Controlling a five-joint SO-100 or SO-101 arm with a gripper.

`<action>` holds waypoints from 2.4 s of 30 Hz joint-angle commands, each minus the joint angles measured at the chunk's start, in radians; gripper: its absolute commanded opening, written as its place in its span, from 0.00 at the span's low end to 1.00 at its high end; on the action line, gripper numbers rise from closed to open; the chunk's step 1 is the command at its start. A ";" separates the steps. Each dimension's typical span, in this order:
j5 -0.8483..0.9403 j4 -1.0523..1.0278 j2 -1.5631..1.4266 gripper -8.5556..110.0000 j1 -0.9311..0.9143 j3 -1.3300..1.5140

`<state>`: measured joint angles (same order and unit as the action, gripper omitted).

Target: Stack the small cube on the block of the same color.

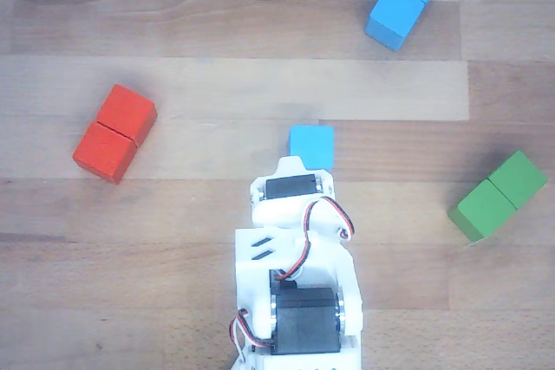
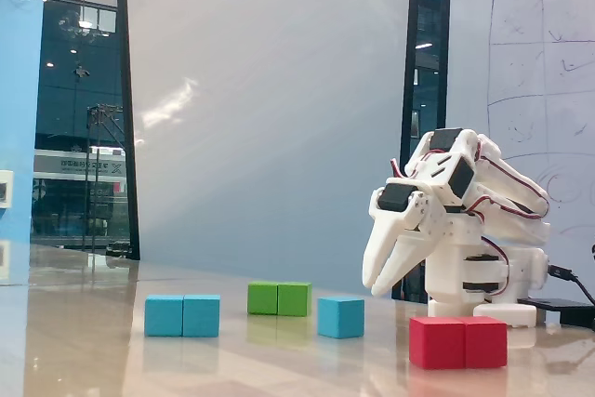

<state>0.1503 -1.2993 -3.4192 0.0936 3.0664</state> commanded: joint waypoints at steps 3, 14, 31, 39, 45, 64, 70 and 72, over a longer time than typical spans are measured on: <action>0.002 -0.006 -0.029 0.11 0.015 -0.020; 0.002 -0.006 -0.029 0.11 0.015 -0.020; 0.002 -0.006 -0.029 0.11 0.015 -0.020; 0.002 -0.006 -0.029 0.11 0.015 -0.020; 0.003 -0.006 -0.029 0.12 0.017 -0.020; 0.008 -0.006 -0.011 0.12 0.017 -0.035; 0.005 0.003 0.178 0.12 0.017 -0.278; 0.005 0.003 0.308 0.12 0.014 -0.419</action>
<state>0.1534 -1.3116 -3.2889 0.1028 2.9360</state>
